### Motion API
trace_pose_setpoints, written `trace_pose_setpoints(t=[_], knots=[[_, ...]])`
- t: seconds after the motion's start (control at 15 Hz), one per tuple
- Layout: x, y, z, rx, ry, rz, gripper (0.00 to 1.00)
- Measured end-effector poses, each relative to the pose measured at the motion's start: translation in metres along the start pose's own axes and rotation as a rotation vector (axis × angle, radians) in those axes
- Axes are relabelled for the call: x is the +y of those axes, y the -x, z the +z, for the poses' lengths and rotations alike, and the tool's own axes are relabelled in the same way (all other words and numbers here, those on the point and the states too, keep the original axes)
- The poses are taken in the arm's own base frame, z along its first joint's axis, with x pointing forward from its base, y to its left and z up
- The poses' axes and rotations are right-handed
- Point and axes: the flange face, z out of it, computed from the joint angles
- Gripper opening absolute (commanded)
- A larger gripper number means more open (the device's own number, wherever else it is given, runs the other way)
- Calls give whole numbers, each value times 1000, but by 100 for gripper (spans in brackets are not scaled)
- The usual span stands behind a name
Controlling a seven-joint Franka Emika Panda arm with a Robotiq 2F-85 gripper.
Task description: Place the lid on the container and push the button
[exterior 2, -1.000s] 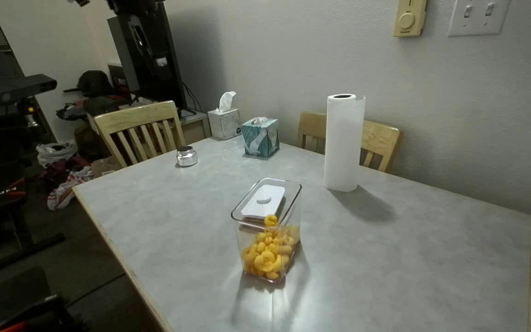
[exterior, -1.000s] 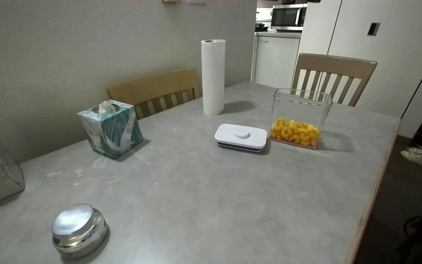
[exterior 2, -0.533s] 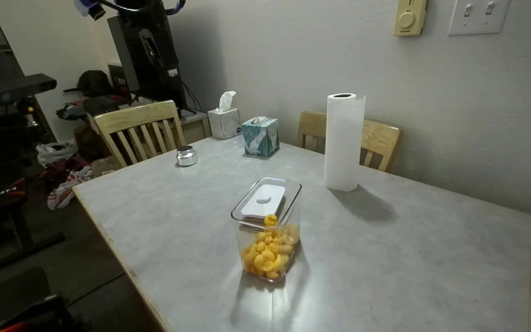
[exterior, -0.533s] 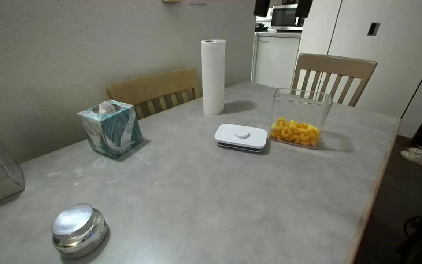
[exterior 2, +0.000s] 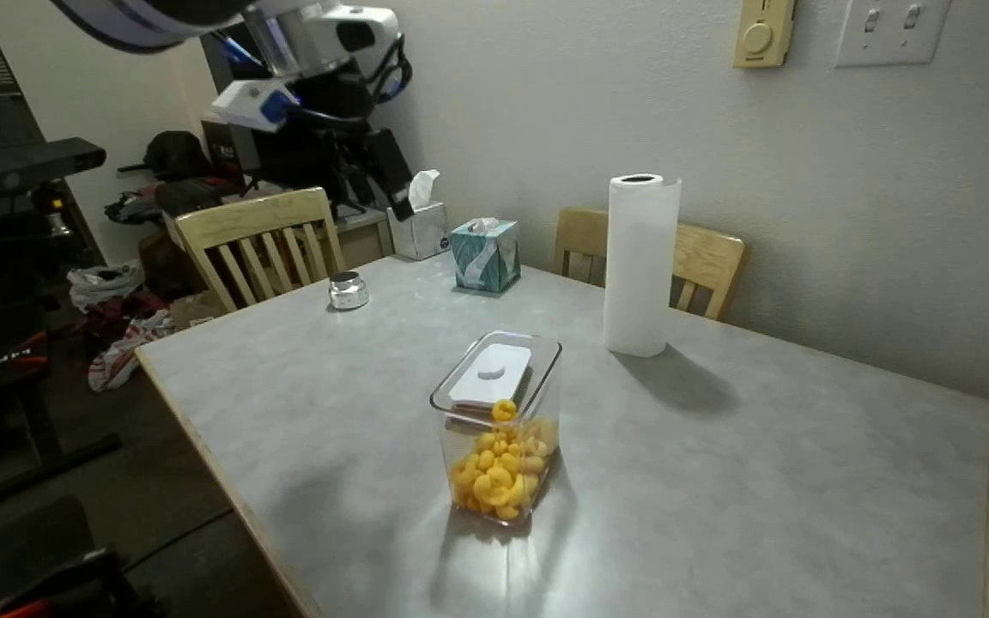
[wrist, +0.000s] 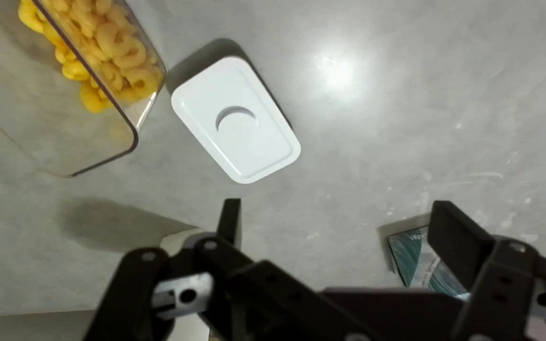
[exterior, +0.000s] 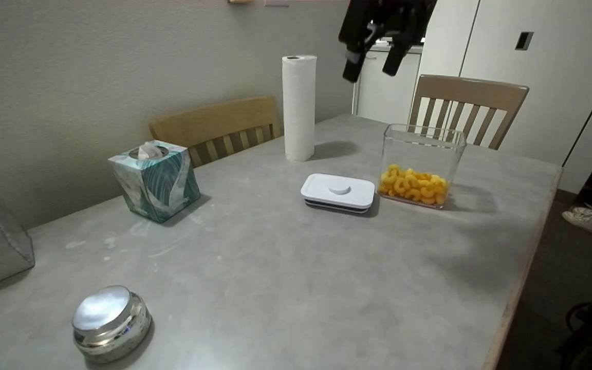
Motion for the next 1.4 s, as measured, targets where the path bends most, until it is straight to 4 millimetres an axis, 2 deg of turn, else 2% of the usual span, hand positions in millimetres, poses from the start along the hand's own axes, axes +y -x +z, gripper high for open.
trace_pose_setpoints(t=[0.13, 0.27, 0.87, 1.2, 1.4], knots=[[14, -3, 32, 21, -7, -60, 100], [20, -4, 55, 26, -13, -87, 100], [18, -3, 65, 15, -41, -121, 100], [29, -1, 90, -14, -59, -159, 100], [39, -9, 106, -9, -56, -176, 100]])
